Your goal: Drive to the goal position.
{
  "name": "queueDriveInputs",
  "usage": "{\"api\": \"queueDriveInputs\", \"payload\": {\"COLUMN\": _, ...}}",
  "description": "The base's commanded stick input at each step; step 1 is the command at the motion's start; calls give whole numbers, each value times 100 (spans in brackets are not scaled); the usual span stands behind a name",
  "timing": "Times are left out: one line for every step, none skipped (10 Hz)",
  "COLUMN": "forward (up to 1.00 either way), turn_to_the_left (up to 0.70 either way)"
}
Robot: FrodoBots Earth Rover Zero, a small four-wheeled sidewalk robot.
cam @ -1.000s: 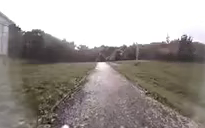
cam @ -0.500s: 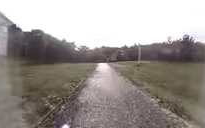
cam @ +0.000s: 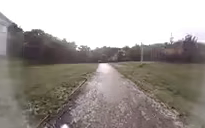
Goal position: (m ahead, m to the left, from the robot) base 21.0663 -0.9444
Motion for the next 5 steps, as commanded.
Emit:
{"api": "queueDriveInputs", "payload": {"forward": 100, "turn_to_the_left": 0}}
{"api": "queueDriveInputs", "payload": {"forward": 100, "turn_to_the_left": 0}}
{"api": "queueDriveInputs", "payload": {"forward": 100, "turn_to_the_left": 0}}
{"api": "queueDriveInputs", "payload": {"forward": 100, "turn_to_the_left": 0}}
{"api": "queueDriveInputs", "payload": {"forward": 100, "turn_to_the_left": 0}}
